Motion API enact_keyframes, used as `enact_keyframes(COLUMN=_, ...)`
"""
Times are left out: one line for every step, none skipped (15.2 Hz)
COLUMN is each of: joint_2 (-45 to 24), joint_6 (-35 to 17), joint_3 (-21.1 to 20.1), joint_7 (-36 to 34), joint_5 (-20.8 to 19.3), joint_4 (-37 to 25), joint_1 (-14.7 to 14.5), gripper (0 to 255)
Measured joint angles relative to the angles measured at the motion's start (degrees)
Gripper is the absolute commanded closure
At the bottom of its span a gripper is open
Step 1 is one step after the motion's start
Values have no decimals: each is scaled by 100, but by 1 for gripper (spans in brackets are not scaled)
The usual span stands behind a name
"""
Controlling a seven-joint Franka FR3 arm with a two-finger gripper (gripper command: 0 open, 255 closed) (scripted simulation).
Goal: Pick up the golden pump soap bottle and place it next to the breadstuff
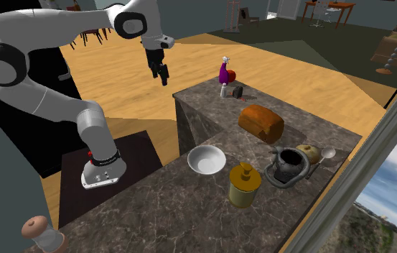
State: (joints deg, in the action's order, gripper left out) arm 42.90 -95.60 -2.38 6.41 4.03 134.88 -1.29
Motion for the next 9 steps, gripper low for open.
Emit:
enact_keyframes(joint_2=0, joint_6=0, joint_3=0, joint_7=0, joint_5=0, joint_4=0, joint_1=0, gripper=0)
enact_keyframes(joint_2=-18, joint_6=-52, joint_3=58, joint_7=71, joint_5=-35, joint_4=32, joint_1=21, gripper=0)
enact_keyframes(joint_2=-4, joint_6=-109, joint_3=148, joint_7=182, joint_5=-86, joint_4=102, joint_1=51, gripper=0)
enact_keyframes(joint_2=-33, joint_6=-170, joint_3=252, joint_7=309, joint_5=-147, joint_4=127, joint_1=87, gripper=0)
enact_keyframes(joint_2=-79, joint_6=-244, joint_3=366, joint_7=448, joint_5=-213, joint_4=151, joint_1=126, gripper=0)
enact_keyframes(joint_2=-137, joint_6=-316, joint_3=480, joint_7=587, joint_5=-276, joint_4=159, joint_1=164, gripper=0)
enact_keyframes(joint_2=-146, joint_6=-403, joint_3=593, joint_7=728, joint_5=-340, joint_4=228, joint_1=203, gripper=0)
enact_keyframes(joint_2=-246, joint_6=-505, joint_3=709, joint_7=868, joint_5=-401, joint_4=224, joint_1=239, gripper=0)
enact_keyframes(joint_2=-327, joint_6=-613, joint_3=838, joint_7=1023, joint_5=-463, joint_4=243, joint_1=279, gripper=0)
